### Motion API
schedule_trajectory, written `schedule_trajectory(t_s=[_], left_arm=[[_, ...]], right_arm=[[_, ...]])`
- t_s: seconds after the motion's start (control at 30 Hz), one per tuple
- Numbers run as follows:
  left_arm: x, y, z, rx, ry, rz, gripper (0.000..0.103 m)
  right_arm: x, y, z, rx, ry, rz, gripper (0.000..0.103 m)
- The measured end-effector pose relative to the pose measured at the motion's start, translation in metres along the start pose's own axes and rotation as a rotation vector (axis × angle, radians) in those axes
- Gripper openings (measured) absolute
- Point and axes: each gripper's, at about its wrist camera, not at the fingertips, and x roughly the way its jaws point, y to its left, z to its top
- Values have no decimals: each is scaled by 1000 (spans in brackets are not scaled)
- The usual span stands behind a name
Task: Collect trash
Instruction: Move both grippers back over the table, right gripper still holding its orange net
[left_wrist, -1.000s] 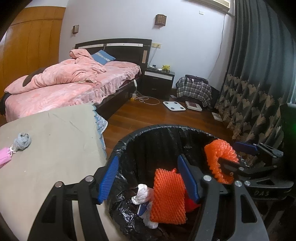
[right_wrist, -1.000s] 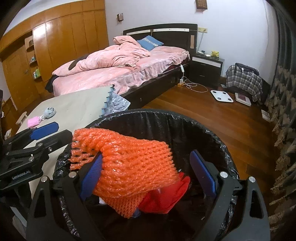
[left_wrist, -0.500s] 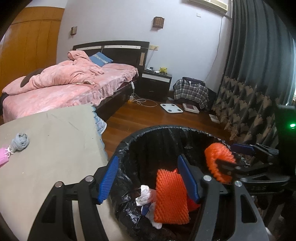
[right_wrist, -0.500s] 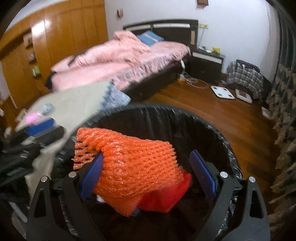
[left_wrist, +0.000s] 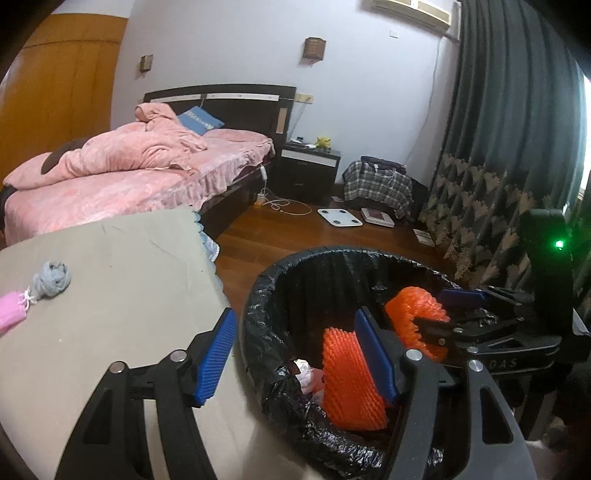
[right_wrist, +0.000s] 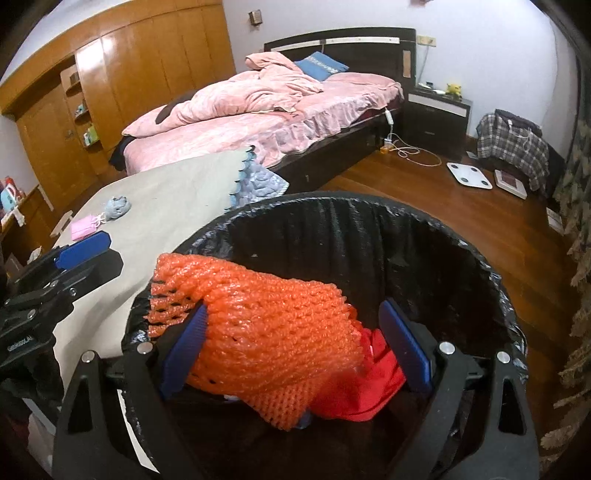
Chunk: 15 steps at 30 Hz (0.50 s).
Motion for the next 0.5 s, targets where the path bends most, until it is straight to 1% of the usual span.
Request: schedule_trajectory(t_s=[0.13, 0.23, 0.3, 0.5], left_arm=[[0, 6, -3, 6, 10, 24, 65], [-1, 17, -7, -16, 26, 66, 65], [-2, 26, -10, -29, 37, 104, 65], [-17, 51, -19, -81, 40, 174, 65]], right_arm=[[6, 3, 4, 3, 8, 21, 89], [8, 8, 5, 2, 12, 40, 89], [10, 16, 4, -17, 17, 49, 89], [20, 44, 3, -79, 46, 44, 89]])
